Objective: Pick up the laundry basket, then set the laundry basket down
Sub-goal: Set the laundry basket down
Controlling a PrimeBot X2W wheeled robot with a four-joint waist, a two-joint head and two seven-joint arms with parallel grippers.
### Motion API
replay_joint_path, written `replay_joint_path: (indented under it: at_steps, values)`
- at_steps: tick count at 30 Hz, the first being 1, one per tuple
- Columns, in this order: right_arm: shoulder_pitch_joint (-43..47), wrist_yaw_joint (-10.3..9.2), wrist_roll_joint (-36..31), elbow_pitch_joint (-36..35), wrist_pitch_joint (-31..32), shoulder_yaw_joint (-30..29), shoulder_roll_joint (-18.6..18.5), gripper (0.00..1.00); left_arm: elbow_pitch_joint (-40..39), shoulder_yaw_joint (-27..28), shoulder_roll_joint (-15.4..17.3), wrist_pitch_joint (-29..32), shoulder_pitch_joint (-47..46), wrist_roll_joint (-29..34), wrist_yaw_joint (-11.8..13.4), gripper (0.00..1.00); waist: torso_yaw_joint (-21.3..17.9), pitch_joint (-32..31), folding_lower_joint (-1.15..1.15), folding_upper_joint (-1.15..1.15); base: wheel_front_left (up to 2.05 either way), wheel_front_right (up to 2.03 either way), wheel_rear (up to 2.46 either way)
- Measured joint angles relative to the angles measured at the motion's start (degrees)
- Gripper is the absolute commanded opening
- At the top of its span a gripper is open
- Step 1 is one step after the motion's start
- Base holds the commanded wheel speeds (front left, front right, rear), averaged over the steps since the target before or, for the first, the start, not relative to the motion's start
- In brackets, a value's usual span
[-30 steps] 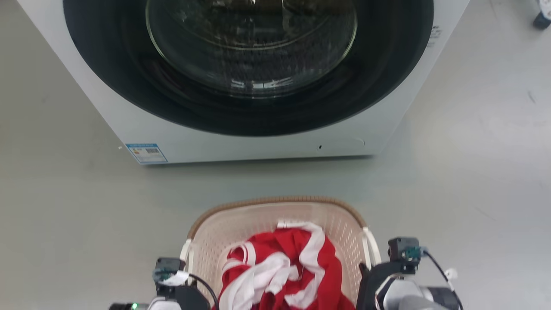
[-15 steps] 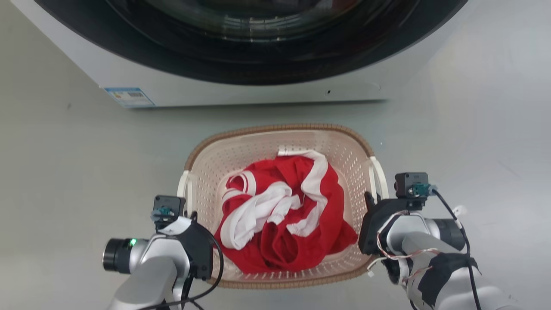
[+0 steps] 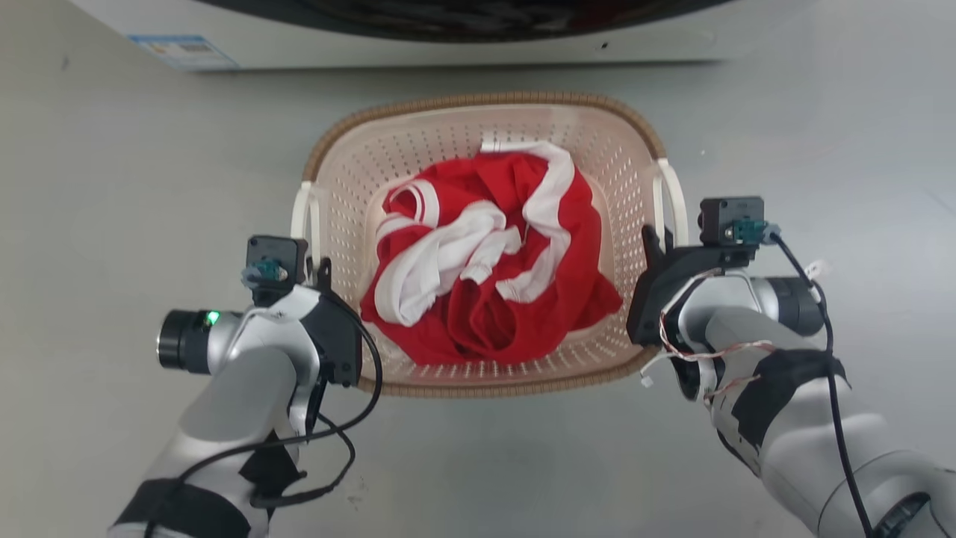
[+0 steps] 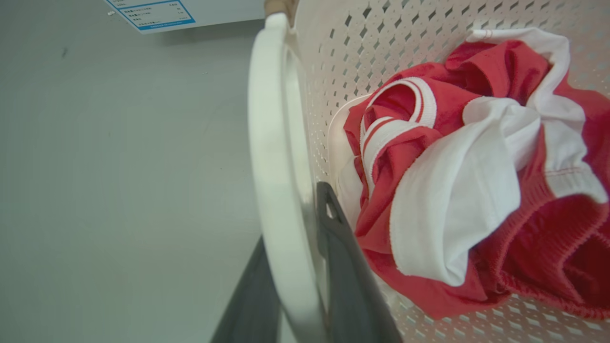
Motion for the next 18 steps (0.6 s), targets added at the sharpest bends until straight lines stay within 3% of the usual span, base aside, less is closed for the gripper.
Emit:
replay_joint_path:
  at_steps: [18]
  values:
    - [-5.5, 0.01, -0.7, 0.4, -2.9, 0.2, 0.2, 0.0, 0.1, 0.2, 1.6, -2.0, -7.1, 1.7, 0.0, 0.0, 1.0, 12.2, -0.03, -0.02, 0.0, 0.0, 0.0]
